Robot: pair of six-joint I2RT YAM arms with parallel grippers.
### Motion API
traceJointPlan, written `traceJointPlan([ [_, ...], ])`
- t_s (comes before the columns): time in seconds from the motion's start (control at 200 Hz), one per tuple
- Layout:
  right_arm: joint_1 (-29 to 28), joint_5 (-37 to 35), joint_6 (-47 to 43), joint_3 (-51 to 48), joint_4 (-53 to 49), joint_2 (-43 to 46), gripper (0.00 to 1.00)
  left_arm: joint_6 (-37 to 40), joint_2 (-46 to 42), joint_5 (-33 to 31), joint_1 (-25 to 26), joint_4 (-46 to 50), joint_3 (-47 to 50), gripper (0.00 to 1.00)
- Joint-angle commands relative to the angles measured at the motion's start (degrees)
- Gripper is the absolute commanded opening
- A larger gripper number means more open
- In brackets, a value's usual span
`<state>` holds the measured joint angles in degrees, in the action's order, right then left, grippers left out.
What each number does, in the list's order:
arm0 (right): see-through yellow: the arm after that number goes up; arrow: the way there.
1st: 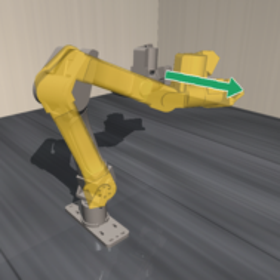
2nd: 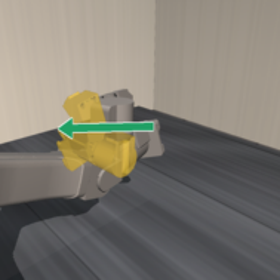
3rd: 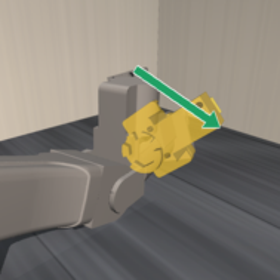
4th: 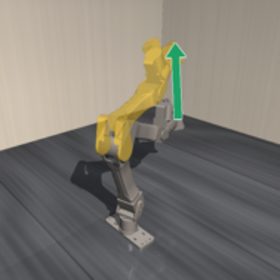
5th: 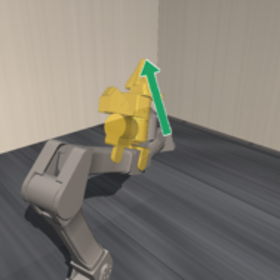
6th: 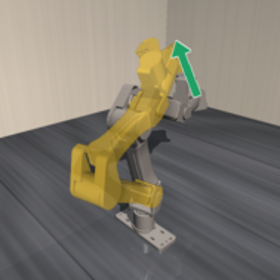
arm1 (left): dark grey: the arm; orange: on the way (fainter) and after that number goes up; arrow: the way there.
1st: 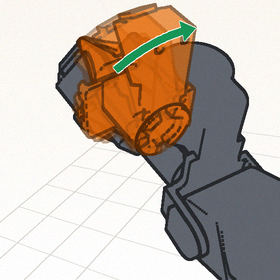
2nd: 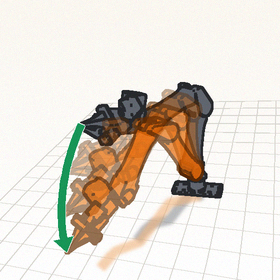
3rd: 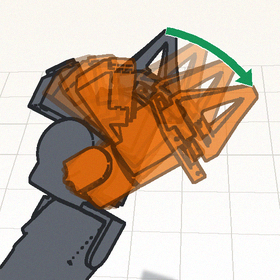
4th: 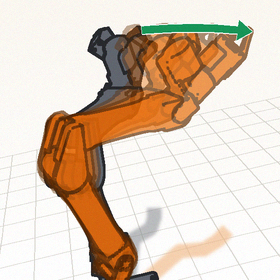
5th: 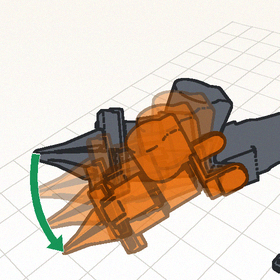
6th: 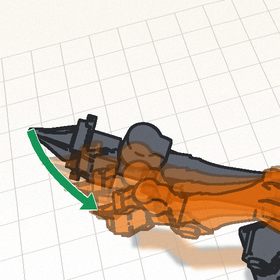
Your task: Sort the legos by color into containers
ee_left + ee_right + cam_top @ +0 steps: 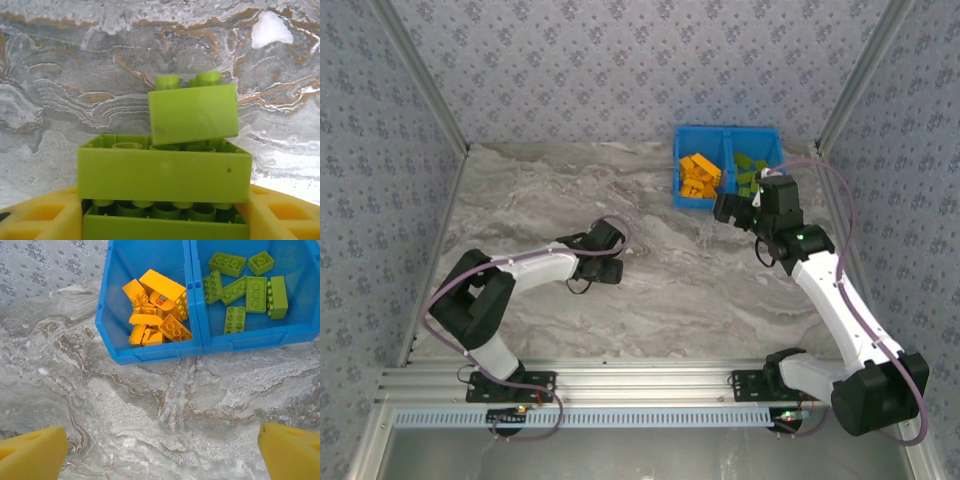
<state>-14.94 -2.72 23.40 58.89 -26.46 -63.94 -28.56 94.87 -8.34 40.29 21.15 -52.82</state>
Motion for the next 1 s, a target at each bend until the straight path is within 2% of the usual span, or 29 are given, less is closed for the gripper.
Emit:
traceJointPlan([
  [0.0, -0.33, 1.42, 2.35, 2.06, -2.46, 1.76, 1.00, -0.18, -1.76, 0.65, 0.38, 1.79, 0.34, 0.55],
  [0.17, -0.26, 1.66, 2.49, 3.77, -5.31, 2.40, 1.00, 0.33, -8.30, 4.30, 0.90, 2.10, -0.31, 0.51],
  [0.285, -0.18, 1.78, 3.38, 3.95, -5.80, 3.39, 1.00, 1.11, -12.15, 4.60, 2.34, 2.62, -3.67, 0.47],
  [0.395, -0.24, 1.56, 4.53, 4.29, -6.35, 4.84, 1.00, 2.41, -10.76, 4.56, 3.71, 2.84, -9.77, 0.47],
  [0.485, -0.55, -0.84, 5.75, 4.20, -7.64, 7.66, 1.00, 3.58, -6.62, 5.74, 5.04, -0.98, -16.83, 0.47],
  [0.645, -0.32, -16.93, 12.94, 1.27, -16.66, 16.35, 1.00, 7.81, 8.72, 8.31, 7.96, -9.66, -37.64, 0.46],
  [0.71, 0.14, -20.21, 15.61, 0.11, -20.01, 19.88, 1.00, 9.71, 17.15, 9.68, 9.01, -11.47, -48.27, 0.46],
  [0.765, 0.43, -21.04, 16.55, -0.78, -21.69, 22.94, 1.00, 11.29, 25.37, 11.08, 9.68, -11.47, -58.18, 0.46],
  [0.939, 0.26, -18.51, 19.04, -3.77, -23.57, 29.81, 1.00, 15.59, 54.35, 11.77, 10.92, -1.49, -101.92, 0.46],
  [0.994, 0.21, -17.85, 19.04, -3.93, -24.66, 30.54, 1.00, 16.08, 62.13, 11.40, 10.96, -1.98, -112.78, 0.45],
])
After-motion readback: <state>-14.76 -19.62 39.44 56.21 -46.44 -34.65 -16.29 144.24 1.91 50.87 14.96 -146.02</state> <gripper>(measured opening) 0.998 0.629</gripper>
